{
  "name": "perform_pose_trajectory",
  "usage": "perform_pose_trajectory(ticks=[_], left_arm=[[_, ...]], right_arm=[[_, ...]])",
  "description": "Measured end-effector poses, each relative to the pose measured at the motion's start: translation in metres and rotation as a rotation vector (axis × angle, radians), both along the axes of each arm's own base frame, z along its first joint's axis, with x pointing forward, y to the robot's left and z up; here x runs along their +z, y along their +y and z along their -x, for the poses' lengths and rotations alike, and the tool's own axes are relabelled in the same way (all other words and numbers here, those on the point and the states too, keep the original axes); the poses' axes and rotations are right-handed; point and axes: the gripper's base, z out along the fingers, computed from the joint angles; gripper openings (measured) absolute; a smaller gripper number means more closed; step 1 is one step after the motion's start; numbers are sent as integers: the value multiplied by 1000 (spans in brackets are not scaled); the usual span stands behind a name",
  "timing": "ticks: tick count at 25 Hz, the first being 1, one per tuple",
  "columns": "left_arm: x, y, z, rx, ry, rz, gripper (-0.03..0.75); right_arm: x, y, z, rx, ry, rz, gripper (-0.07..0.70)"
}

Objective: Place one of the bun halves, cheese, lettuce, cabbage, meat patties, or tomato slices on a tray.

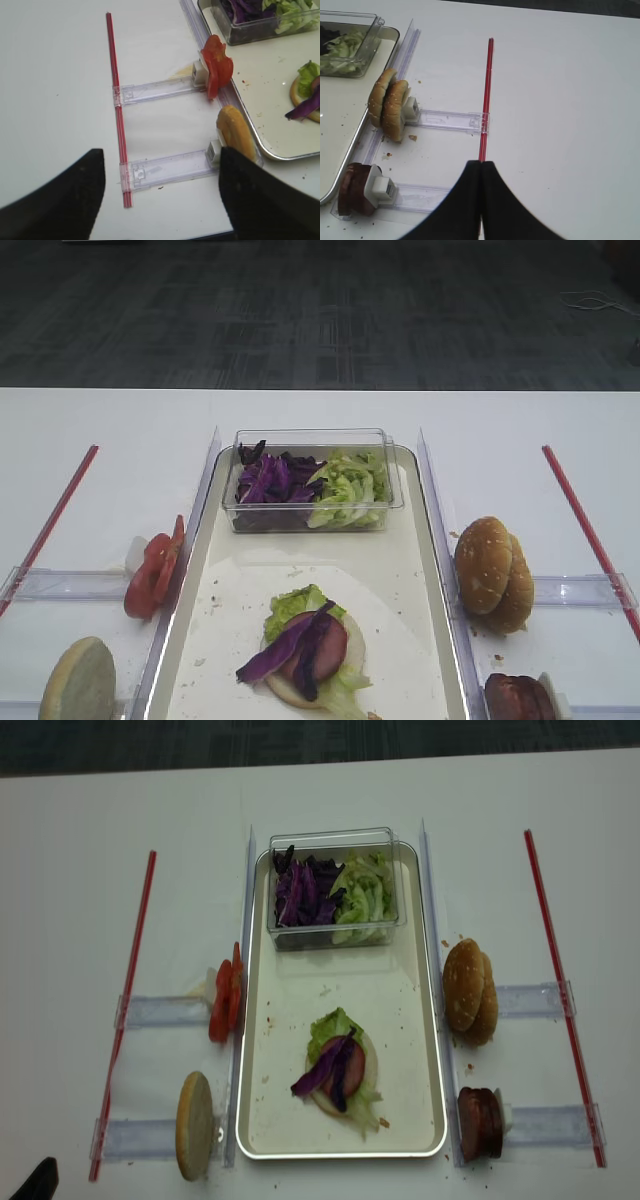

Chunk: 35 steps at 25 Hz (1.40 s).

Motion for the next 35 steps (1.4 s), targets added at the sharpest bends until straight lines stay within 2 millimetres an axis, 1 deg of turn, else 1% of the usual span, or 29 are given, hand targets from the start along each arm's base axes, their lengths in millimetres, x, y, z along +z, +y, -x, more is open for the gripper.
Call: perform_pose_trajectory(ticks=[35], left_arm=[[0, 0, 0, 0, 0, 0, 484]], right_arm=[[0, 0, 0, 0, 0, 0, 6]])
